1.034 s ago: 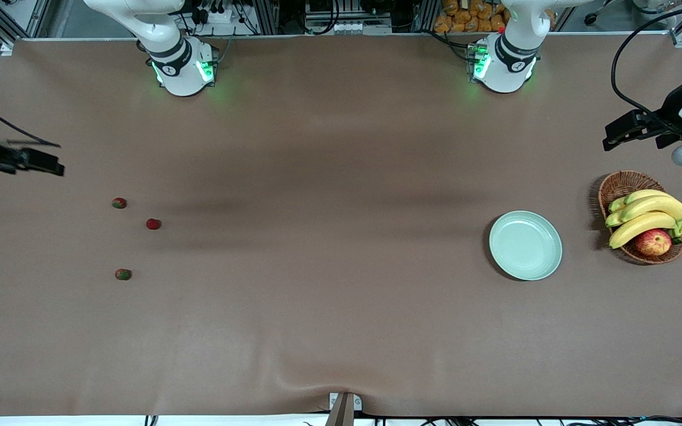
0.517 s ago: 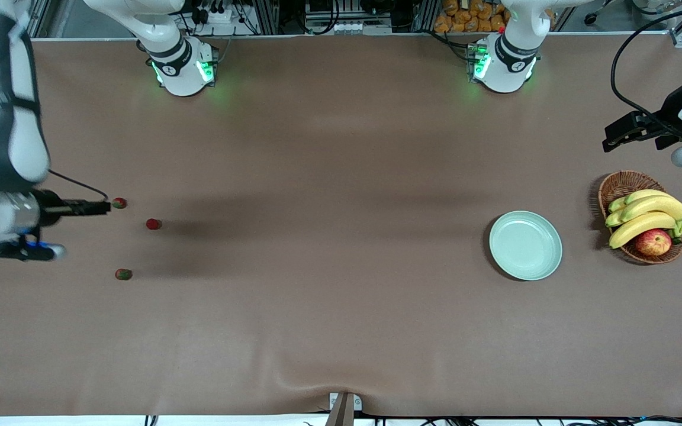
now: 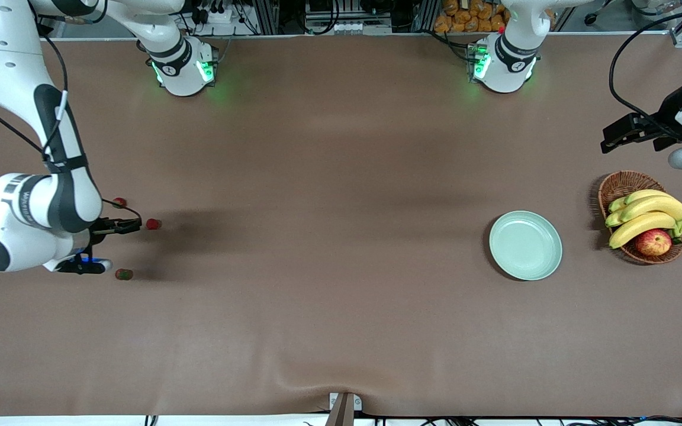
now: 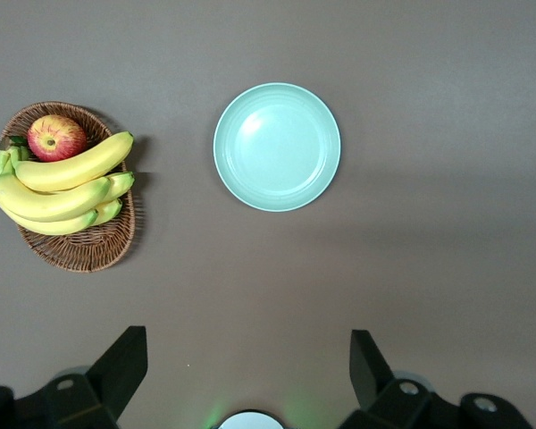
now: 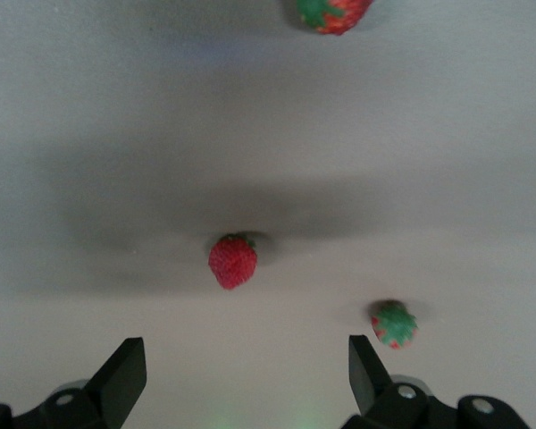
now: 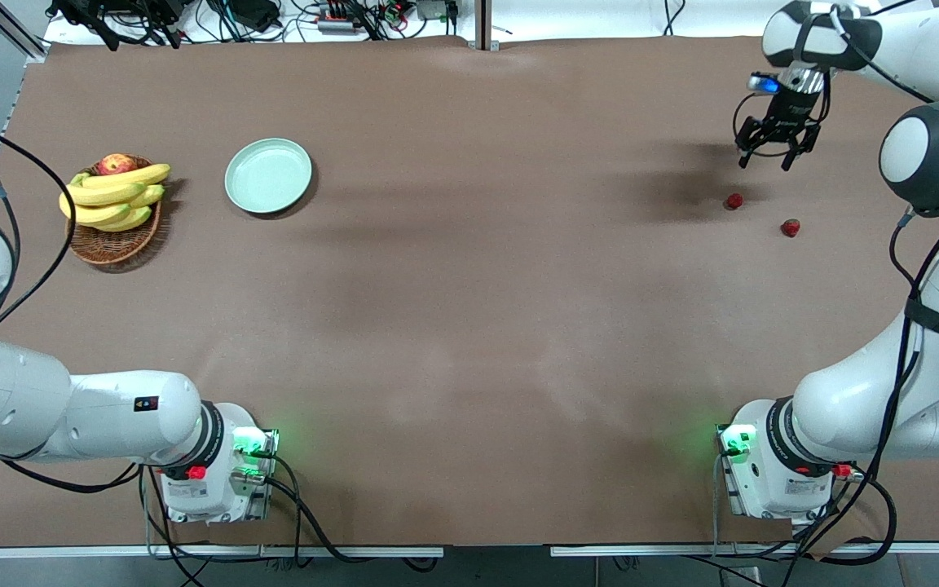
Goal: Collect all strawberries into plate
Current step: 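Reach the right gripper down and grasp the red strawberry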
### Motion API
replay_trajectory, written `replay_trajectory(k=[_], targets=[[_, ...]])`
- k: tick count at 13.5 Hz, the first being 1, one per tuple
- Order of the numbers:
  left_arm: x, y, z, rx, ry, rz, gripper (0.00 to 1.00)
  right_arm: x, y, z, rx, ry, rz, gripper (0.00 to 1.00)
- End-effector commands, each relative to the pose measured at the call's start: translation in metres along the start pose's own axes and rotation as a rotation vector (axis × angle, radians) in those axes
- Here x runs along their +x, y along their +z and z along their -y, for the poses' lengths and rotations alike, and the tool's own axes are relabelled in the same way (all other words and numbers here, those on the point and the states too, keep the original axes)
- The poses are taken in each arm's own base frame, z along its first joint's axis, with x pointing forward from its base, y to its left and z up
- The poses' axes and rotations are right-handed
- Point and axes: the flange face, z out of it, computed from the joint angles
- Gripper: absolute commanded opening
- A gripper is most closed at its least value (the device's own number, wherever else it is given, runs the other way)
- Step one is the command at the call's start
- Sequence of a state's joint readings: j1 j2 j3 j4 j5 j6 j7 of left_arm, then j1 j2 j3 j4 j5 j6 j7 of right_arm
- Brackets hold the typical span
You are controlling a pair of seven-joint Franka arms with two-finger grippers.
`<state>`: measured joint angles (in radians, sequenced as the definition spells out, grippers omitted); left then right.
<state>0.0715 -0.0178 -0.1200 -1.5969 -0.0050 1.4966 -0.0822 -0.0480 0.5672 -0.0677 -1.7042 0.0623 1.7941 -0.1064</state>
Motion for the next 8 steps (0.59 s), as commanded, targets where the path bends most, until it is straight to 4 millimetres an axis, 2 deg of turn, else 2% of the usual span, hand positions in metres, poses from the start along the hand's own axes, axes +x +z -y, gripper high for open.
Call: replay_trajectory(k=[1,5,8], targets=[[0.001,0.000,-0.001,0.006,0.019,-0.008,1.00,-0.002,0.028,0.008,0.001,-0.018,0.004,1.00],[0.000,-0.002,0.002,0.006,0.015,-0.011,1.00,0.015,0.062,0.010,-0.008,-0.021,0.004,1.00],[0.001,-0.001,0.002,0.006,0.015,-0.012,1.00,0.022,0.076,0.009,-0.012,-0.021,-0.002,1.00]])
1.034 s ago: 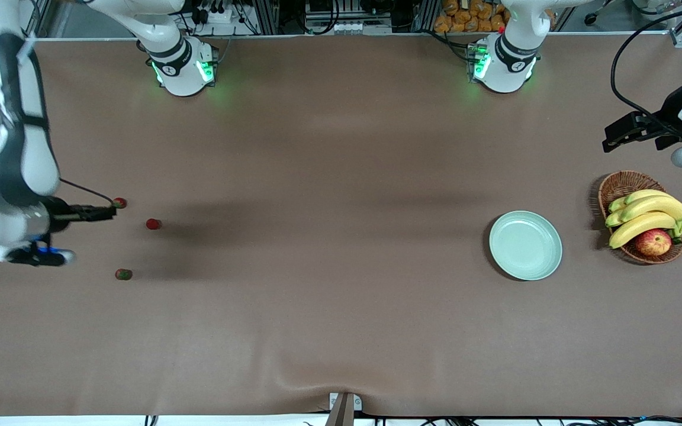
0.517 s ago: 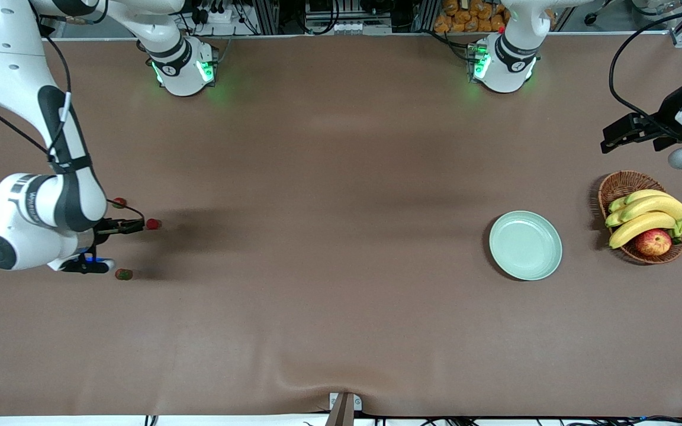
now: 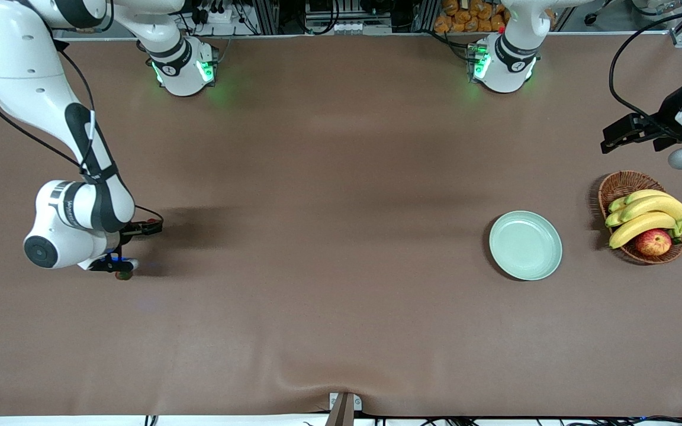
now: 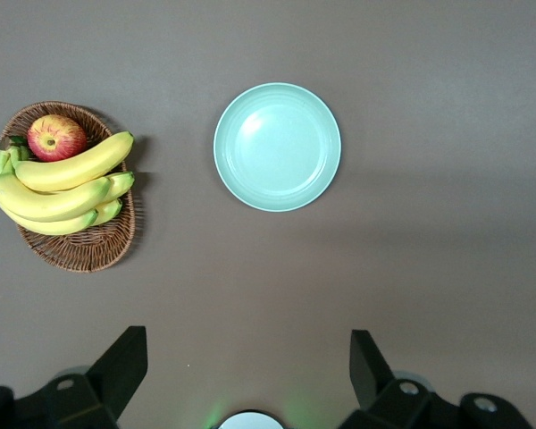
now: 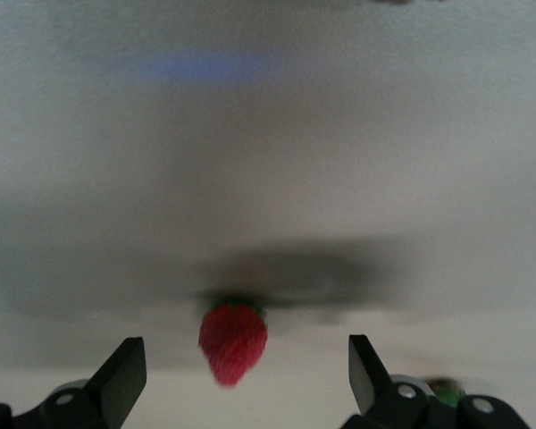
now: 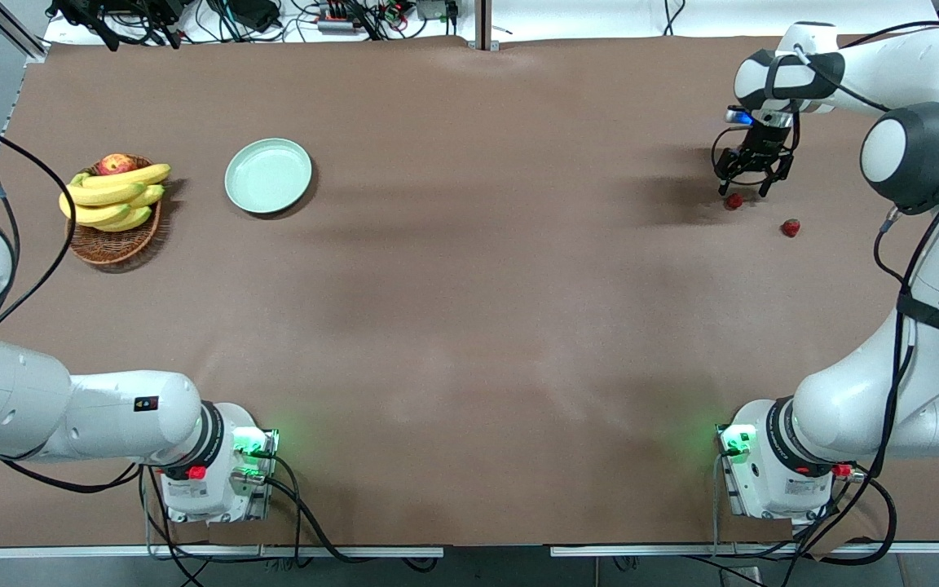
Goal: Collect all strawberries into plate
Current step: 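Reach the right gripper down and grasp the red strawberry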
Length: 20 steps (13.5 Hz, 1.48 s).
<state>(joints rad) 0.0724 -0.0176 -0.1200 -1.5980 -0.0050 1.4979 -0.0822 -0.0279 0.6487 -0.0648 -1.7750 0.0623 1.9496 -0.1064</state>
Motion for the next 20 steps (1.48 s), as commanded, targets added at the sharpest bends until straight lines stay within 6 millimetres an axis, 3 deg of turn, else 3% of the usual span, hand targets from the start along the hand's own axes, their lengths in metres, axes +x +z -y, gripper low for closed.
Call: replay_trajectory(k=[1,2,4,6,7,10,14,15,18,20], targets=[[0.000,-0.002,0.001,0.006,0.017,-0.014,1.00,0.001,0.009,0.001,0.007,-0.006,0.007,1.00],[0.000,-0.002,0.001,0.006,0.017,-0.012,1.00,-0.001,0.013,0.002,0.008,-0.007,0.019,0.83],[0.000,-0.002,0.001,0.006,0.016,-0.014,1.00,-0.002,0.016,0.007,0.006,-0.012,0.030,0.34],[0.000,-0.001,0.001,0.006,0.017,-0.011,1.00,-0.003,0.017,0.012,0.003,-0.020,0.044,0.09],[0.000,0.000,0.001,0.006,0.017,-0.009,1.00,-0.004,0.016,0.014,0.002,-0.023,0.048,0.00],[0.000,-0.001,0.001,0.006,0.017,-0.009,1.00,-0.006,0.005,0.012,0.007,-0.021,0.033,0.00],[-0.002,-0.002,0.000,0.005,0.019,-0.011,1.00,-0.026,-0.066,0.014,0.011,-0.042,-0.042,0.00],[-0.002,-0.001,0.000,0.006,0.017,-0.008,1.00,-0.026,-0.080,0.025,0.005,-0.071,-0.069,0.00],[-0.002,-0.001,0.000,0.005,0.017,-0.011,1.00,-0.016,-0.108,0.099,-0.026,-0.165,-0.146,0.00],[-0.002,-0.001,0.000,0.005,0.017,-0.009,1.00,-0.016,-0.122,0.169,-0.030,-0.249,-0.215,0.00]])
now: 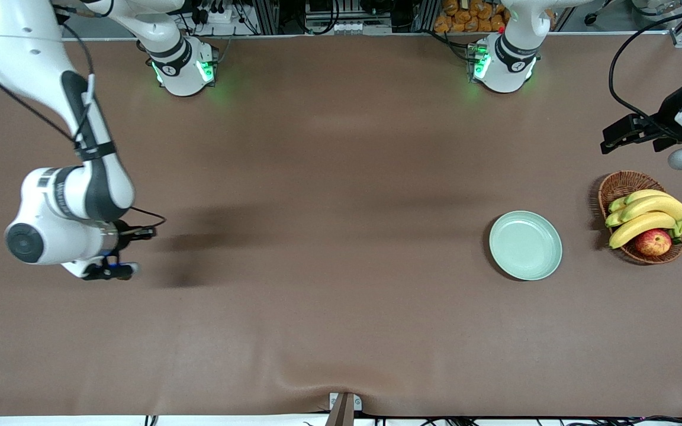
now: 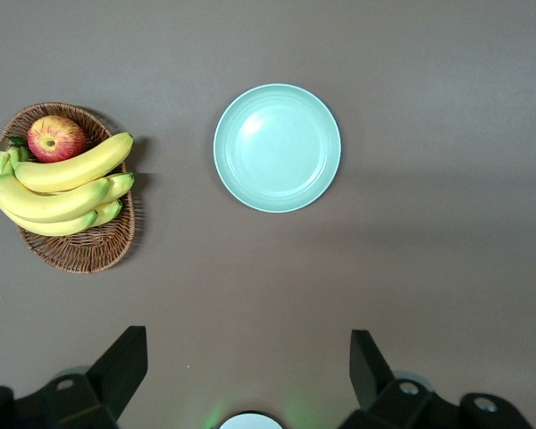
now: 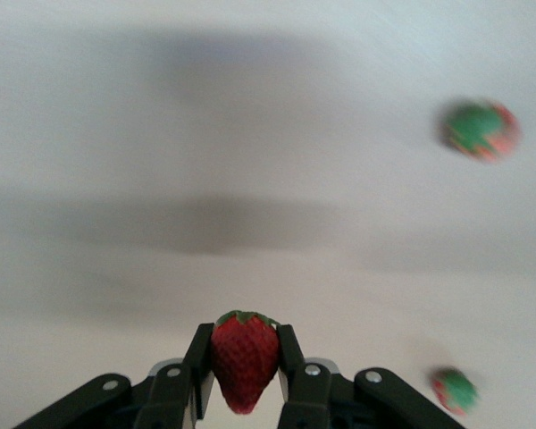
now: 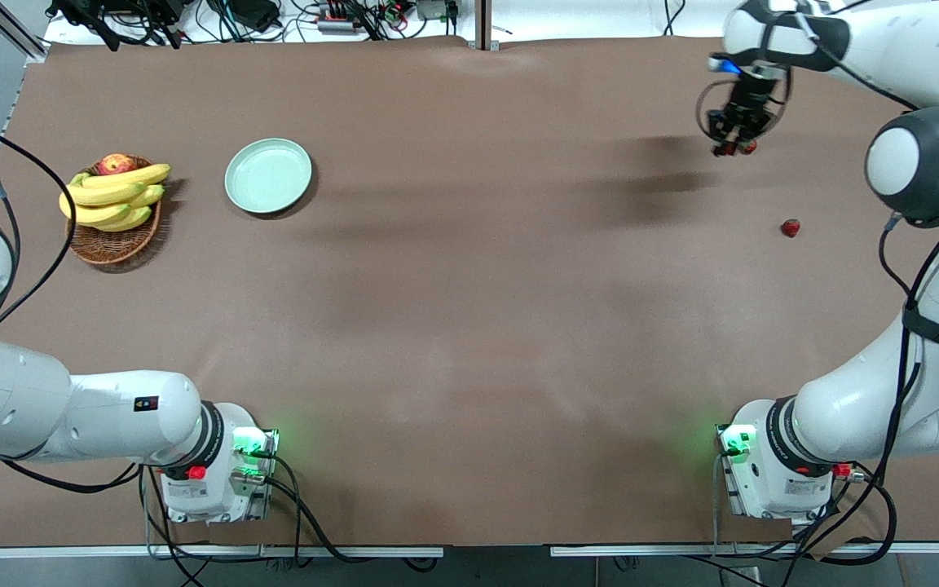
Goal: Collect all strawberries into plate
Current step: 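Carry the strawberry toward the table middle while the left gripper approaches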
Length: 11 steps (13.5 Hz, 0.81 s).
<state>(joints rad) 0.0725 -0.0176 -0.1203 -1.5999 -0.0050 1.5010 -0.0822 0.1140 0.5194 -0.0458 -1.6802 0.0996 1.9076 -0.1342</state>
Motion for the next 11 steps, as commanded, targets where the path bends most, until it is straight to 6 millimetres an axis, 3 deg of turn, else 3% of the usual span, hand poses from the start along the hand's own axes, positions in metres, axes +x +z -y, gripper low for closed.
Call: replay_trajectory(k=[1,3,7,11], targets=[[-0.002,-0.001,0.000,0.006,0.019,-0.008,1.00,0.016,-0.013,0.084,0.006,-0.099,-0.069,0.00],[-0.002,-0.001,-0.001,0.006,0.020,-0.008,1.00,0.030,-0.009,0.147,0.063,-0.155,-0.095,0.00],[-0.001,-0.001,-0.001,0.004,0.019,-0.011,1.00,0.049,0.025,0.269,0.154,-0.243,-0.123,0.00],[0.002,-0.001,-0.001,0.002,0.019,-0.026,1.00,0.038,0.076,0.386,0.155,-0.194,-0.226,0.00]])
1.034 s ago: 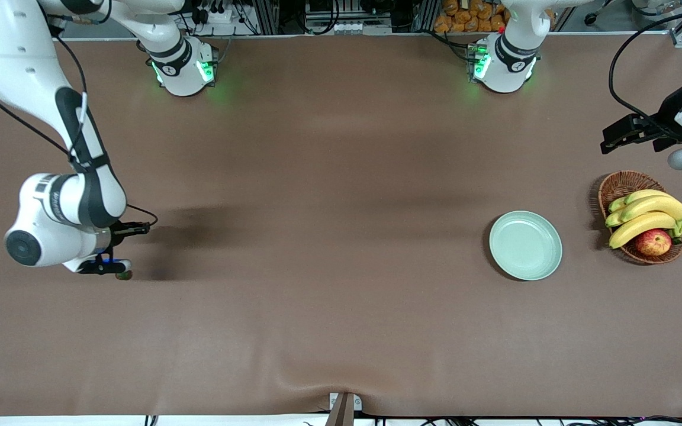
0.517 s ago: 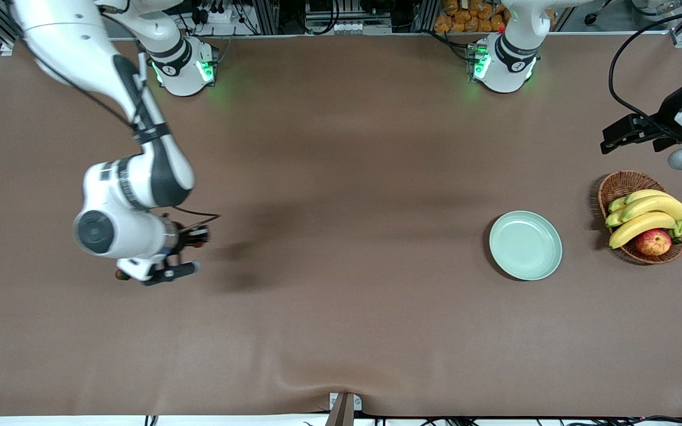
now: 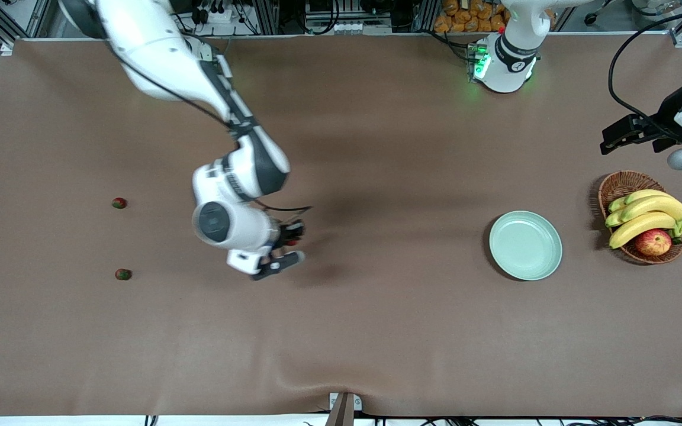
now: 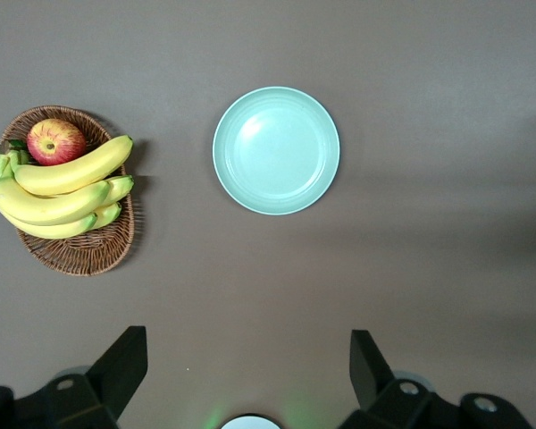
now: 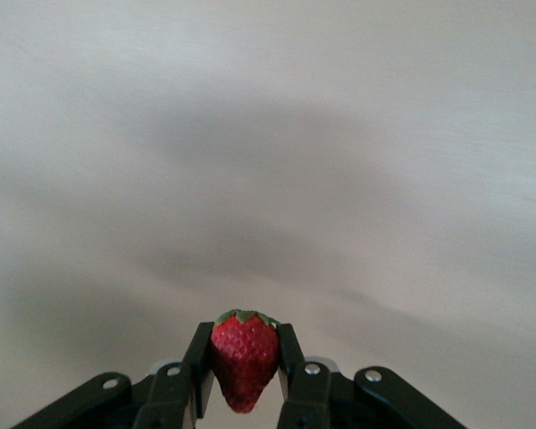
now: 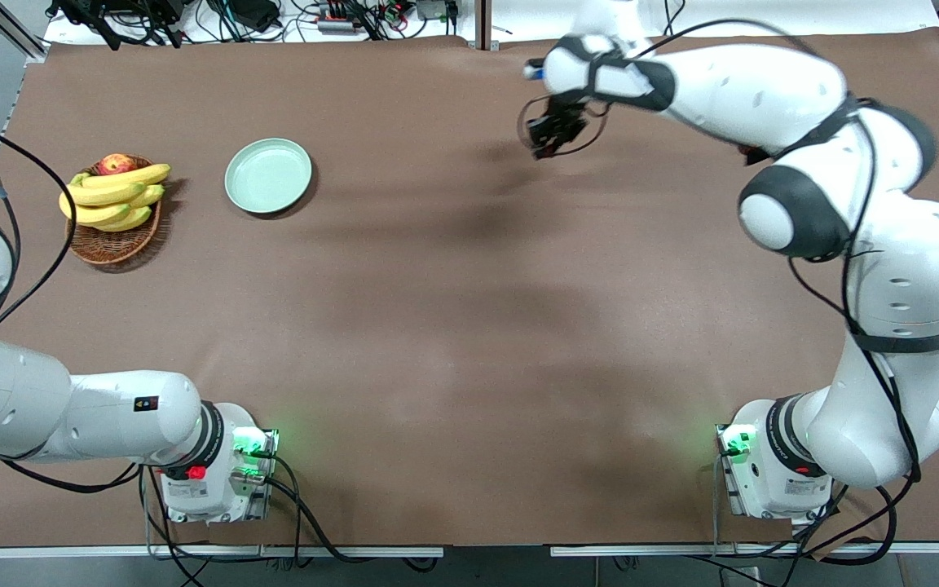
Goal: Collect all strawberries into plate
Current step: 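Carry the strawberry toward the table middle while the left gripper approaches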
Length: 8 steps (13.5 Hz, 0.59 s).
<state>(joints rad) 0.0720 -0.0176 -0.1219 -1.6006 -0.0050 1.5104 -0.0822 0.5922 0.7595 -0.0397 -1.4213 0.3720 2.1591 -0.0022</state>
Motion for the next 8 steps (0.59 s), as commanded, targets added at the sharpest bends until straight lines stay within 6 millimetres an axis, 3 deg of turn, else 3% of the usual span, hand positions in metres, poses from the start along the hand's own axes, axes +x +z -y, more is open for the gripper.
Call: replay_trajectory(k=[1,5,8], targets=[[0.002,0.000,0.000,0.002,0.017,-0.019,1.00,0.005,0.040,0.066,0.003,0.055,-0.050,0.00],[0.011,0.011,-0.003,-0.011,-0.004,-0.011,1.00,0.000,0.086,0.139,0.023,0.154,-0.099,0.00],[0.023,0.030,-0.028,-0.012,-0.025,-0.001,1.00,-0.004,0.109,0.153,0.029,0.155,-0.129,0.00]])
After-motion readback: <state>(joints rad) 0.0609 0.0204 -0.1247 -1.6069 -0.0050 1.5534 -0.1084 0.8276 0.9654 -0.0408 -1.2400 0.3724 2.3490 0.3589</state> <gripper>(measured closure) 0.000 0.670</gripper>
